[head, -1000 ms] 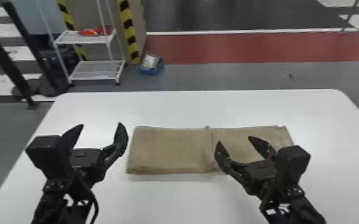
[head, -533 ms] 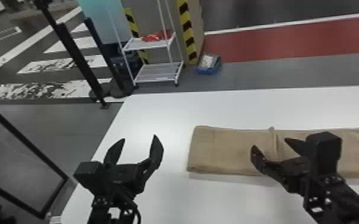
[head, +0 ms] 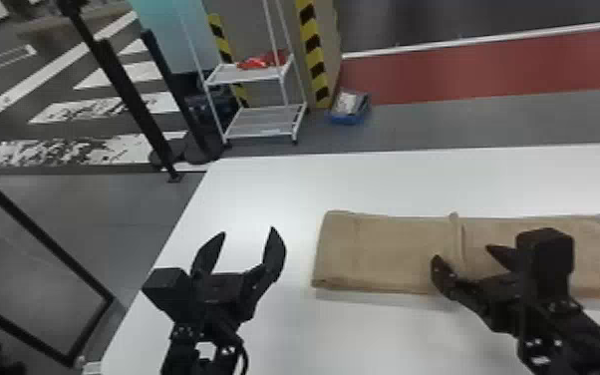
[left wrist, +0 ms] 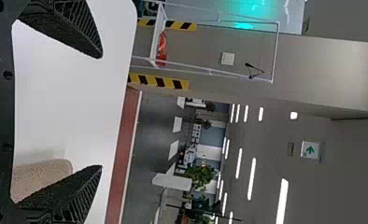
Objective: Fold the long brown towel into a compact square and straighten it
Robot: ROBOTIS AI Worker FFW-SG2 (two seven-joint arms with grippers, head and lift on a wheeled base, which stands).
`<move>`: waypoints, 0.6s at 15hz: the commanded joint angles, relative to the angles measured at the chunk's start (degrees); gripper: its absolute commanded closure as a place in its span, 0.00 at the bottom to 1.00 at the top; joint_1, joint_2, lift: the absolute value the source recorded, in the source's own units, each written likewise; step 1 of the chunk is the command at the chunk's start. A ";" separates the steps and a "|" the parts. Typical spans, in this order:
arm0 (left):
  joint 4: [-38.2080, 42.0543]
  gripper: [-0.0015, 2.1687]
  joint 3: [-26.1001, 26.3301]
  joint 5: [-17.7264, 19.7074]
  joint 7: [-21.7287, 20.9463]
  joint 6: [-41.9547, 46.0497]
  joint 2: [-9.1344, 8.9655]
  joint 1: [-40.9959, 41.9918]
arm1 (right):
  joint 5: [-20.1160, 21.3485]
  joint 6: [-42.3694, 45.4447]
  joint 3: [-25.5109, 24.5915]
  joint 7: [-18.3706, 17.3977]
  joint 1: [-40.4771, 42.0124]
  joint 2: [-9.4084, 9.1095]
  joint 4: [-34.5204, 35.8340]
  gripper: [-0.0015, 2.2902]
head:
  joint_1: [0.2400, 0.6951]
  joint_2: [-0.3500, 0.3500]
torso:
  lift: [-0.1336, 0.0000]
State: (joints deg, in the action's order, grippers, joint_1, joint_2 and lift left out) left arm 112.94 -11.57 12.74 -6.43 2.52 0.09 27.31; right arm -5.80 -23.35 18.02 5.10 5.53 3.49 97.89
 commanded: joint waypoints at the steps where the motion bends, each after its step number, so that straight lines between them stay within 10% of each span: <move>1: -1.67 0.01 1.02 -0.09 -0.25 -0.55 -0.24 -2.00 | 1.50 0.01 -0.44 0.00 0.00 -0.24 -0.50 0.08 | 1.00 0.96 | 0.06; 9: -4.74 0.02 2.17 -0.17 -1.92 -1.25 -0.24 -4.37 | 4.05 -0.52 -0.62 0.00 -0.61 -0.42 -1.47 0.20 | 1.00 0.89 | 0.06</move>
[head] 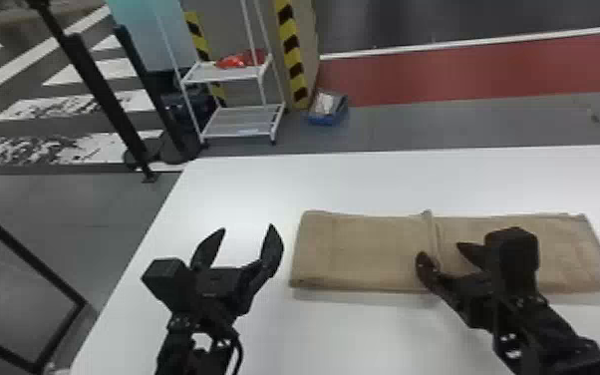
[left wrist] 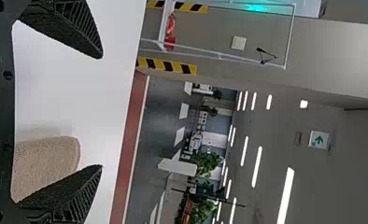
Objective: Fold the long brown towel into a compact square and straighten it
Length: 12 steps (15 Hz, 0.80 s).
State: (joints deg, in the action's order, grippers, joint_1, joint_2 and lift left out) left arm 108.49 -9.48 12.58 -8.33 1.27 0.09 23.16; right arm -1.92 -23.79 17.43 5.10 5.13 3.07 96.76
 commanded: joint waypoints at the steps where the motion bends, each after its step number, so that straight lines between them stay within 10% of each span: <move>1: -0.56 0.02 0.07 -0.01 -0.02 0.00 -0.24 -0.31 | 0.34 -0.08 0.06 0.00 -0.64 -0.26 -0.78 0.21 | 1.00 0.88 | 0.06; 12: -2.05 0.02 0.16 -0.01 -0.46 0.00 -0.24 -1.19 | 0.95 -0.08 0.06 0.26 -1.79 -0.96 -2.63 0.29 | 1.00 0.88 | 0.06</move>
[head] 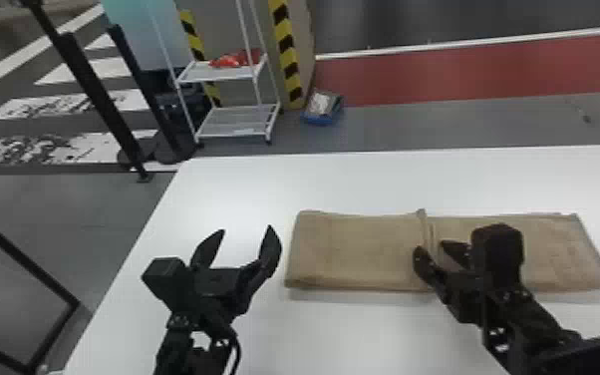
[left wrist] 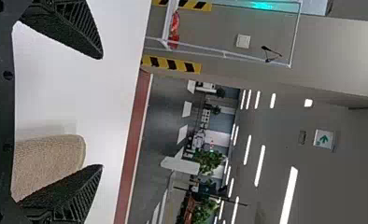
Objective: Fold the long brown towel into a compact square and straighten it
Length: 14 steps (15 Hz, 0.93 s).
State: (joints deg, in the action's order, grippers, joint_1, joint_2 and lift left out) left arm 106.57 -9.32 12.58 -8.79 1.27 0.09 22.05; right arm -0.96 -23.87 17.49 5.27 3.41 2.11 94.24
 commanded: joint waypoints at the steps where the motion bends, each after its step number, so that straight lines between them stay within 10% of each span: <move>1: -0.23 0.03 -0.08 -0.01 0.00 0.00 -0.24 -0.17 | 0.00 0.00 0.00 0.80 -0.25 -0.09 -0.11 0.40 | 1.00 0.88 | 0.06; 8: -0.49 0.03 -0.17 0.17 -0.09 0.00 -0.24 -0.25 | 0.00 0.00 0.00 0.80 0.10 -0.35 1.12 0.49 | 1.00 0.89 | 0.06; 14: -0.40 0.03 -0.88 0.60 -0.79 0.00 -0.24 0.10 | -1.41 -5.10 -8.26 3.08 6.61 0.18 20.28 0.49 | 1.00 0.89 | 0.06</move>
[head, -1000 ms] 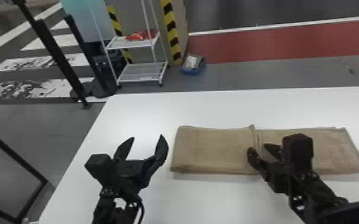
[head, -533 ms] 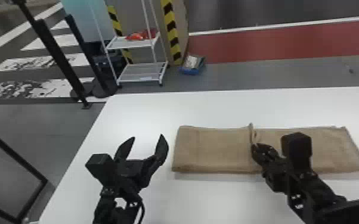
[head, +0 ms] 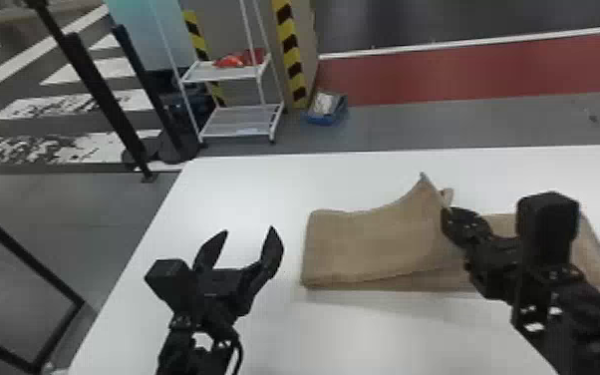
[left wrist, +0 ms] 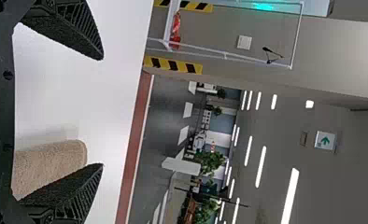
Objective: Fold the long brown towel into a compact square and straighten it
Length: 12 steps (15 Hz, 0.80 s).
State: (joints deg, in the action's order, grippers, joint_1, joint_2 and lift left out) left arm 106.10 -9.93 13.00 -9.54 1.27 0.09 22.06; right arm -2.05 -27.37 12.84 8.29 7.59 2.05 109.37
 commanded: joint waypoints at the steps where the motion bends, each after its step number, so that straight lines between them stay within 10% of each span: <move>1: -0.01 0.03 -0.35 0.27 -0.04 0.00 -0.24 0.09 | -0.59 -2.13 -5.63 0.15 3.75 0.24 6.47 0.49 | 1.00 0.87 | 0.06; 12: -0.28 0.03 -0.79 0.45 -0.12 0.00 -0.24 0.18 | -7.88 -4.94 -17.94 2.17 4.10 -0.03 7.87 0.49 | 1.00 0.68 | 0.06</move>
State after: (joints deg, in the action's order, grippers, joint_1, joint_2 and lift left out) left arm 105.98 -10.68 13.44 -9.62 1.27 0.09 22.31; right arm -9.56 -30.64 -3.45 10.47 11.89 2.09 117.42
